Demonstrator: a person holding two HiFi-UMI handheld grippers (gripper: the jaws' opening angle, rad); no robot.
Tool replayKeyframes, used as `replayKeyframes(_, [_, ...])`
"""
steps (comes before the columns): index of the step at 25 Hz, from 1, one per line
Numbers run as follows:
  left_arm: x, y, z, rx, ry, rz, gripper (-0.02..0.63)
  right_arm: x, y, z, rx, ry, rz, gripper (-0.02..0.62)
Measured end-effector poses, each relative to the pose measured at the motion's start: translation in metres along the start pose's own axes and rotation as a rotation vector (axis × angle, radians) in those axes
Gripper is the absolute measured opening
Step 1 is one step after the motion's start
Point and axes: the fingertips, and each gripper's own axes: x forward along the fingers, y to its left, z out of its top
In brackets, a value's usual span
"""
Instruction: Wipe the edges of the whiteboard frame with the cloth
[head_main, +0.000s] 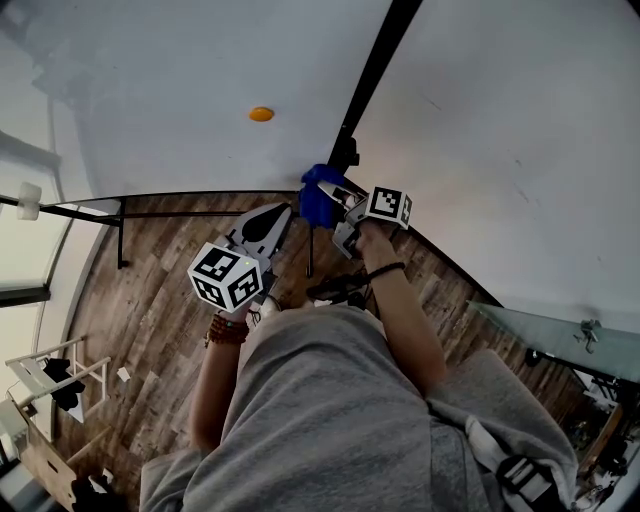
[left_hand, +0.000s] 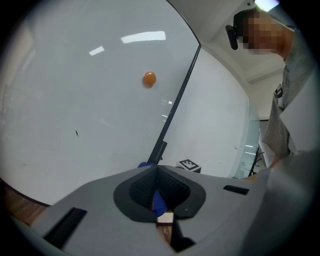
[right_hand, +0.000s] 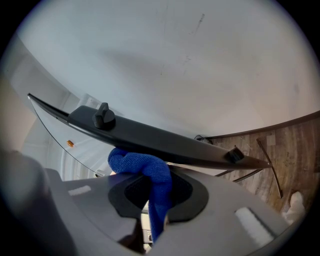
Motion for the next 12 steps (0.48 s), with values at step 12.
replayKeyframes(12, [-0.001, 0.01, -0.001, -0.012, -0.01, 0.03, 0.008, 0.003, -0.021, -0.004, 0.025, 0.031, -0.032, 0.061])
